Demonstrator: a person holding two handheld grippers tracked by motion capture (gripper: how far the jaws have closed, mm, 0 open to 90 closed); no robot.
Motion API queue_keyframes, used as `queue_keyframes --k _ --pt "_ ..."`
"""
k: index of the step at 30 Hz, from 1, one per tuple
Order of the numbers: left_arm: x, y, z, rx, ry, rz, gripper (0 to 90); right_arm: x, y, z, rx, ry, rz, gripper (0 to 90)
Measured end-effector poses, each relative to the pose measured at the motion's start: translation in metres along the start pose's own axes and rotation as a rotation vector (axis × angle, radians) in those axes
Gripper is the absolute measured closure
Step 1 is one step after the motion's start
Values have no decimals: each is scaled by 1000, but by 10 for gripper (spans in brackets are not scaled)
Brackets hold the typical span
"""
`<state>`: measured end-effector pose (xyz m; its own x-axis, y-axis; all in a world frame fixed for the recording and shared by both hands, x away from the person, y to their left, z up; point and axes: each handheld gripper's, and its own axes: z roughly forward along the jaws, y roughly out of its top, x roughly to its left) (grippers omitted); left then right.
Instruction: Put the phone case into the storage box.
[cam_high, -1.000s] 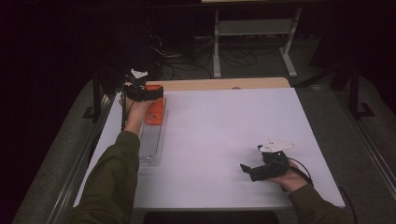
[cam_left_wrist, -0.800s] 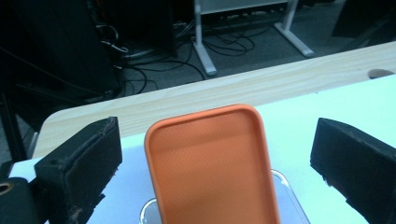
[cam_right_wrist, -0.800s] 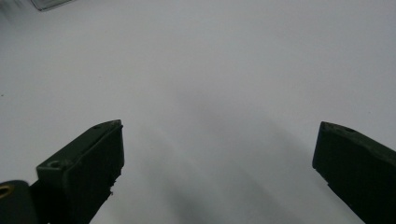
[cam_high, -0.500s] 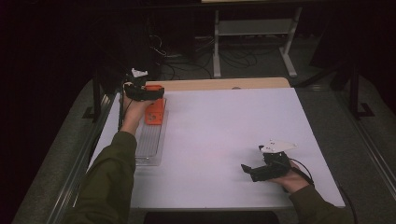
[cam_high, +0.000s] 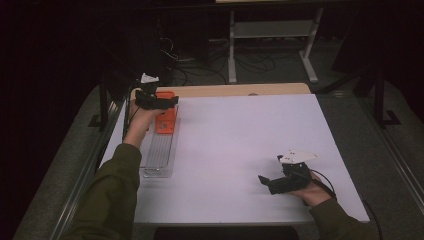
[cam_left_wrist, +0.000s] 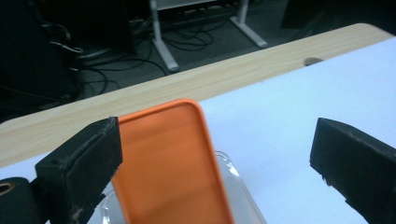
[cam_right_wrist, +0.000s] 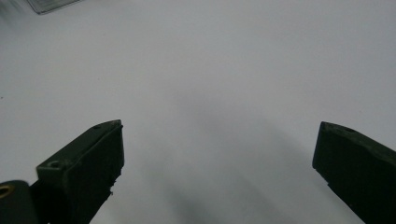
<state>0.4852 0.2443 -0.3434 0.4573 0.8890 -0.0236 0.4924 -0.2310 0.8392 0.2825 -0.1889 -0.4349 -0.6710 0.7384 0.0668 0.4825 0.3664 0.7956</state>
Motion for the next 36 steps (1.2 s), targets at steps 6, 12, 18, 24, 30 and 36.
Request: queue_keyframes --k 6,12,18,24,30,36 --pt "-5 -1 -10 11 -82 38 22 -1 0 0 -2 -1 -4 12" --pt "-11 -2 -23 2 -145 57 28 -1 0 0 -7 -4 -10 12" --pt "-21 -4 -33 -1 -197 75 52 -2 2 -3 -14 4 -9 12" --pt "-31 -10 -41 9 -232 99 45 -3 2 -4 -14 2 -7 12" --pt "-40 -19 -48 11 -257 112 21 -4 2 -5 -24 0 -11 12" --pt "-45 -28 -54 8 -285 113 3 -3 2 -6 -21 4 -6 12"
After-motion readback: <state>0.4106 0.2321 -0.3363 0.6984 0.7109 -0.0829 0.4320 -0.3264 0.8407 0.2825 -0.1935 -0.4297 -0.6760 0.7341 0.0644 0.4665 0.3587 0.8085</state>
